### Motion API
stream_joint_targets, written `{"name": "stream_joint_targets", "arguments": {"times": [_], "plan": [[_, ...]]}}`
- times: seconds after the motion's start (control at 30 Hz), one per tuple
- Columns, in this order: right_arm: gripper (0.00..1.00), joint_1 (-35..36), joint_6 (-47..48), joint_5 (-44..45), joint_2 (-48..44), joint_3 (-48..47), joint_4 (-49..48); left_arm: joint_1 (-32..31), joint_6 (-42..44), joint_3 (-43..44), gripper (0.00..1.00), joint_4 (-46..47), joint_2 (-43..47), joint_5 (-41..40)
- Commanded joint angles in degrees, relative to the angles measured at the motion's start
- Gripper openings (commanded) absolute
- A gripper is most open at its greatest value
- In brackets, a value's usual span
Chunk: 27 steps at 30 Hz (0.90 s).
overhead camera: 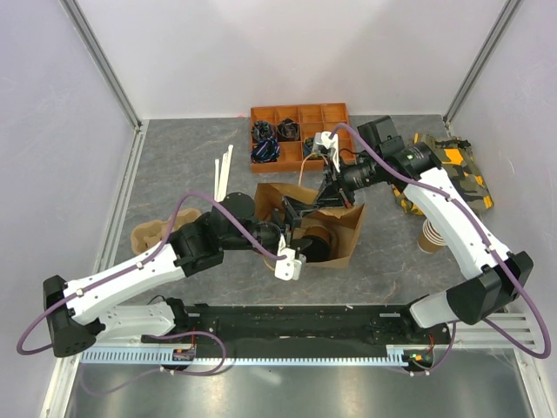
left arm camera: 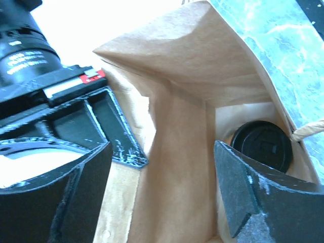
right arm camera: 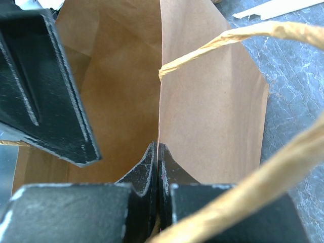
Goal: Pack the takeout coffee
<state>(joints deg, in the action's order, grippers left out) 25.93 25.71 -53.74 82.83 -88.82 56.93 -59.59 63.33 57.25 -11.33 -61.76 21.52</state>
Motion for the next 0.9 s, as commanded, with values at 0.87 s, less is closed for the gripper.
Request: {"name": "stream_joint_targets", "arguments": {"times": [0.87], "plan": [[0.09, -7.4, 7.1, -1.0, 9.1, -9.6, 7.8, 9.9, -31.4, 27.2, 0.84, -0.9, -13.6, -15.9]]}}
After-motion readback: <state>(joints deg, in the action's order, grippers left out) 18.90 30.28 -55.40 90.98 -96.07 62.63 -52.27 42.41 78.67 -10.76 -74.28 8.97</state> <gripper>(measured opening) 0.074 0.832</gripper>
